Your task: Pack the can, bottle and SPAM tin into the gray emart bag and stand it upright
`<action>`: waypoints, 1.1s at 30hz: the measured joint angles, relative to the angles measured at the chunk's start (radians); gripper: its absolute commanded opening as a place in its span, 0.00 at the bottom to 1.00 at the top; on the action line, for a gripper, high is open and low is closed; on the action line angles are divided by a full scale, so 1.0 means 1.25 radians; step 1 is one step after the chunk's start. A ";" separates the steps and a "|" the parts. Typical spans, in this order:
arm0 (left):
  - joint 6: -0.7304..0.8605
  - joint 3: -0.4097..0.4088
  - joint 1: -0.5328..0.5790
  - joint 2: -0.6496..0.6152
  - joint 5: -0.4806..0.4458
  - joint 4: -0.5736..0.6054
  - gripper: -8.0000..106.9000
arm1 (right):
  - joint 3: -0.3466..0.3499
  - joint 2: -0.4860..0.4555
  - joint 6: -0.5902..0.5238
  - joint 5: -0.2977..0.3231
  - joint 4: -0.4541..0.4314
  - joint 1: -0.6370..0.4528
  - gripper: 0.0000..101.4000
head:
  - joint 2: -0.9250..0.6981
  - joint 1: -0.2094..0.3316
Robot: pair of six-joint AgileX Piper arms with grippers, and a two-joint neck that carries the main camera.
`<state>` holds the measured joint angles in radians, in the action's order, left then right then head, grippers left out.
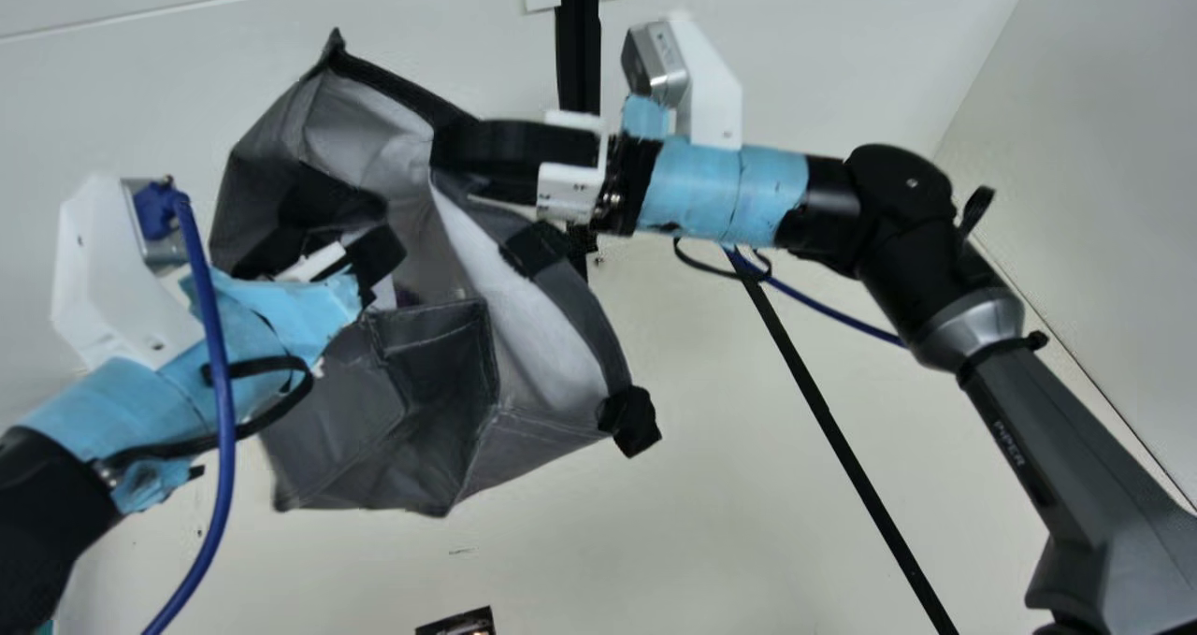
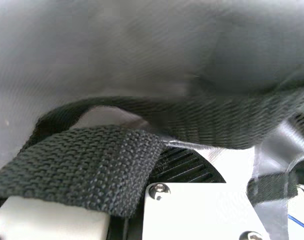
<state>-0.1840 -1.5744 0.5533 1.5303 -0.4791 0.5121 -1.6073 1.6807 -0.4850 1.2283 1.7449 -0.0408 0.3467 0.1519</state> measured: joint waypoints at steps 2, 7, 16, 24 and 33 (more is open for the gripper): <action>0.003 -0.024 0.001 0.003 -0.005 0.002 0.00 | -0.031 0.000 0.030 -0.001 0.000 -0.011 0.00 | 0.000 0.000; 0.003 -0.077 0.003 0.008 -0.022 0.005 0.00 | -0.109 0.001 0.091 -0.003 -0.002 -0.037 0.00 | 0.000 0.000; -0.063 -0.142 0.006 0.004 -0.097 -0.019 0.00 | -0.059 -0.069 0.087 -0.004 -0.008 -0.090 0.00 | 0.001 0.000; -0.119 -0.177 0.022 -0.016 -0.211 -0.027 0.00 | 0.022 -0.166 0.132 0.001 -0.131 -0.141 0.00 | 0.001 0.000; -0.109 -0.175 0.022 -0.061 -0.336 0.009 0.00 | 0.117 -0.288 0.176 -0.002 -0.216 -0.195 0.00 | 0.000 0.000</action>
<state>-0.3204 -1.7932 0.5807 1.4542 -0.8997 0.5236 -1.4606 1.3213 -0.2651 1.2260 1.4747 -0.2842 0.3467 0.1519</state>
